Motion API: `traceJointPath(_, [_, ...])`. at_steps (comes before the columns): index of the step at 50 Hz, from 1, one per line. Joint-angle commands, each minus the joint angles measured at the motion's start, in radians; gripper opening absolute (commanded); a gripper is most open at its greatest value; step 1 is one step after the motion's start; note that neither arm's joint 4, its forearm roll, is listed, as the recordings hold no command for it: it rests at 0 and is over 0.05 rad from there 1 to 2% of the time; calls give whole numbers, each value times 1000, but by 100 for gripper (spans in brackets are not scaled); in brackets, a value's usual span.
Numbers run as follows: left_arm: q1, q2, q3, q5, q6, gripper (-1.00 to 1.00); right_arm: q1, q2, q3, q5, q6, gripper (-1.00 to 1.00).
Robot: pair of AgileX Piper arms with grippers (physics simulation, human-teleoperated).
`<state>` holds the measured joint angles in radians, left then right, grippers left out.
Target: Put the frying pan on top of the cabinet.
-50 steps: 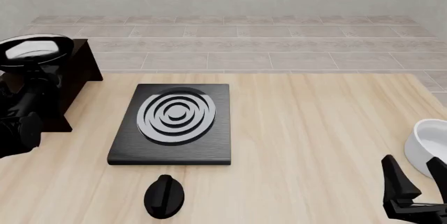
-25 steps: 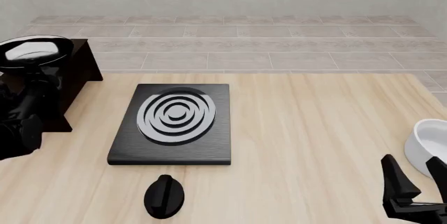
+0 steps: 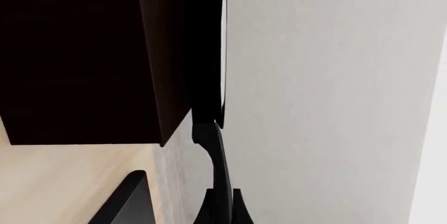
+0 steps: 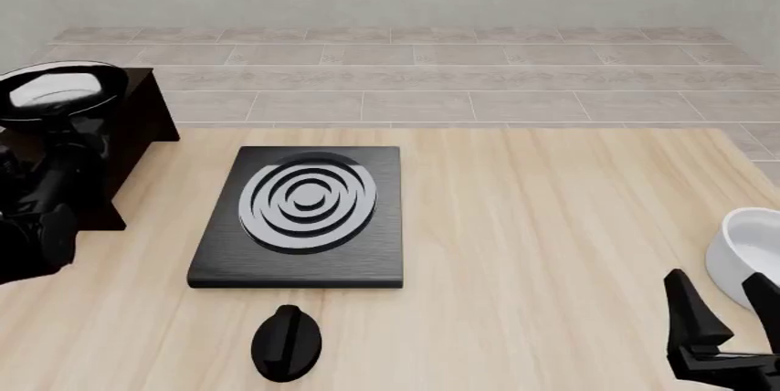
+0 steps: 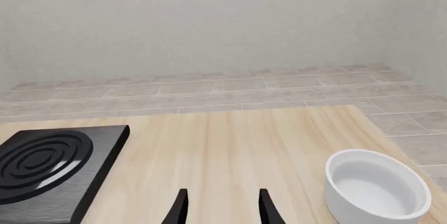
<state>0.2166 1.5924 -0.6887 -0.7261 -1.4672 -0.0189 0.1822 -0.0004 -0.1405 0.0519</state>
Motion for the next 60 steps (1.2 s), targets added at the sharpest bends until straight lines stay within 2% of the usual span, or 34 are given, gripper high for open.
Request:
traceJointPath(1, [2, 5, 3, -26, -3, -100, 1, 4, 0, -3, -2, 100])
traceJointPath(31, [19, -6, 17, -47, 3, -100, 3, -9, 0, 11, -3, 100])
traceJointPath(32, [18, -2, 20, -48, -2, 100, 3, -7, 0, 8, -3, 100])
traceJointPath(60, [36, -18, 31, -37, 27, 100, 7, 26, 0, -22, -9, 100])
